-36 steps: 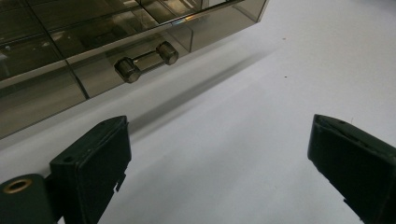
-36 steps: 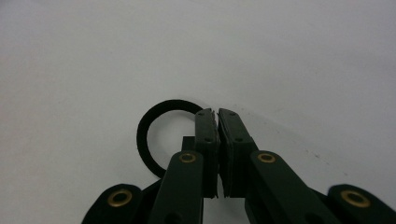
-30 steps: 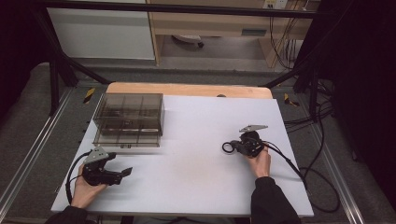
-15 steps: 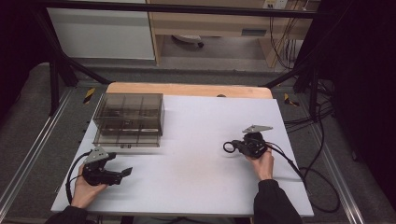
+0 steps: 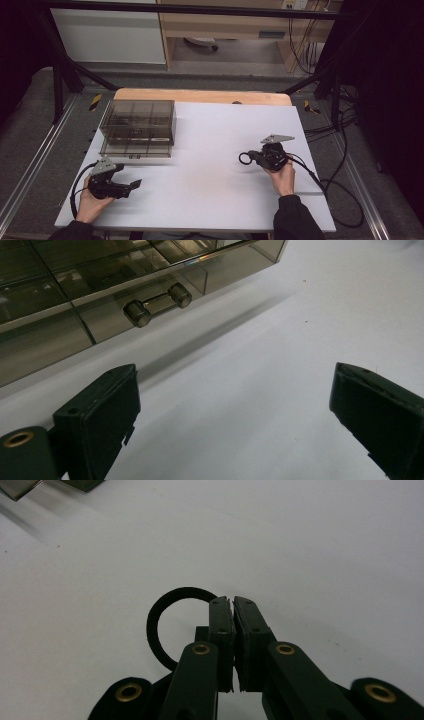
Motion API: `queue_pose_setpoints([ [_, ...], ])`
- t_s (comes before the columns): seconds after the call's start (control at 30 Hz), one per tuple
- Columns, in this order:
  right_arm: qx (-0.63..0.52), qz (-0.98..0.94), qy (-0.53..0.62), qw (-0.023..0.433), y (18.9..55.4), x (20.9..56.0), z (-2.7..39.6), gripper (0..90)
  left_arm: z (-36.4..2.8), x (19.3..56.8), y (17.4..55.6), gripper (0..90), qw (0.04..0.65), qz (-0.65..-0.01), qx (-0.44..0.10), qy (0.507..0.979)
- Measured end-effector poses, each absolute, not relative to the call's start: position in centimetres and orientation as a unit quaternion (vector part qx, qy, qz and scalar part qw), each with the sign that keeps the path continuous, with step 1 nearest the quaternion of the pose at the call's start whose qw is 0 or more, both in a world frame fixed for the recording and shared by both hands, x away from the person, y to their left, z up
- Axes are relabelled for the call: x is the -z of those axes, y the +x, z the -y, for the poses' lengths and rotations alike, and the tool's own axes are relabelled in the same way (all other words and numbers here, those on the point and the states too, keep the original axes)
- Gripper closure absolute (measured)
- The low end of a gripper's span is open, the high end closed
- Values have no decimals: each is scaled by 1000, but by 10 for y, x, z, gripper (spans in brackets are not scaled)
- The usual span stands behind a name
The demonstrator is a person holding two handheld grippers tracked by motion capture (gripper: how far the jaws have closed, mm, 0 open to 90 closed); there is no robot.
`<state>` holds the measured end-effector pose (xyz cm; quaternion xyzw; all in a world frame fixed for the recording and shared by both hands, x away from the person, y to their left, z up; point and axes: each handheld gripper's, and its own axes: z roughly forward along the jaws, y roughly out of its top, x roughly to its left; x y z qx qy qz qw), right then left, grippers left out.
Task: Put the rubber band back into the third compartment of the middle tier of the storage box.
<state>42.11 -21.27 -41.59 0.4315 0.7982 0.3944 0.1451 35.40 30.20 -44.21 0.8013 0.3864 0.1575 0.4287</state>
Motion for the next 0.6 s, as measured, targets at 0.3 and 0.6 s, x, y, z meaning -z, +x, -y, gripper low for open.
queue_pose_setpoints([
  [0.3, -399, -799, 425, 147, 416, 407, 208, 873, -302, 442, 354, 57, 429, -386, -158, 801],
  [0.6, -406, -802, 413, 148, 411, 396, 200, 873, -301, 442, 354, 56, 428, -386, -158, 801],
])
